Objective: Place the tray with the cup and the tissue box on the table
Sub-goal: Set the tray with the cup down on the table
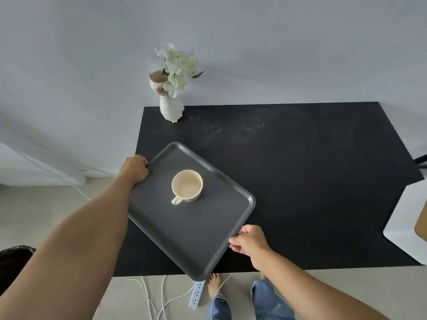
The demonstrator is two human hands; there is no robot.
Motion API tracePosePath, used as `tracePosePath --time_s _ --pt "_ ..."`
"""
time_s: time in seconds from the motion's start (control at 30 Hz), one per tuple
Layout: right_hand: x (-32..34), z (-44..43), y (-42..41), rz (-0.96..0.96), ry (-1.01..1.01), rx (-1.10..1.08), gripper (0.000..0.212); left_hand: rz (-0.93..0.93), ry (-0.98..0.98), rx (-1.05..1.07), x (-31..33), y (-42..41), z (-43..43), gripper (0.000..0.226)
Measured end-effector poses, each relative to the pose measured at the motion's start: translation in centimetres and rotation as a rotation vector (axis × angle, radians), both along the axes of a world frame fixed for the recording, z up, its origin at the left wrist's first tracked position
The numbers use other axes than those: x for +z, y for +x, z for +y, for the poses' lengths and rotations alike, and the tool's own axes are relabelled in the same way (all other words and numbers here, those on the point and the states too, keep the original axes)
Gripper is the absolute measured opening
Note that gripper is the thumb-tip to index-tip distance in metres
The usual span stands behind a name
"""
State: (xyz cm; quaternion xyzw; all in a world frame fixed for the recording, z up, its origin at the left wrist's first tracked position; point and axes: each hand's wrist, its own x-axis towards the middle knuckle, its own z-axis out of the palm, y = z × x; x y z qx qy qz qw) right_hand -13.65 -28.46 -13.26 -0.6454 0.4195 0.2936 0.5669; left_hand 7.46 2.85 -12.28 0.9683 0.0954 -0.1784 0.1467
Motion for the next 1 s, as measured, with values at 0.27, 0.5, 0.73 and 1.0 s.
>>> tracePosePath --time_s 0.27,0.5,0.73,1.0 --pt "0.8 -3.0 1.4 -0.04 -0.003 -0.129 0.016 0.051 -0.12 0.062 1.2 -0.5 0.0 0.031" --pt "2.7 -6.9 3.2 -0.113 -0.106 -0.079 0.022 -0.02 -0.381 0.169 1.1 -2.3 -0.6 0.007" --pt "5.2 -11.7 4.7 -0.18 -0.17 -0.005 0.026 -0.006 -0.565 0.198 2.2 -5.1 -2.4 0.004" --pt "6.9 -15.5 6.9 -0.223 -0.218 0.12 0.026 0.023 -0.621 0.216 4.0 -6.0 -5.2 0.007"
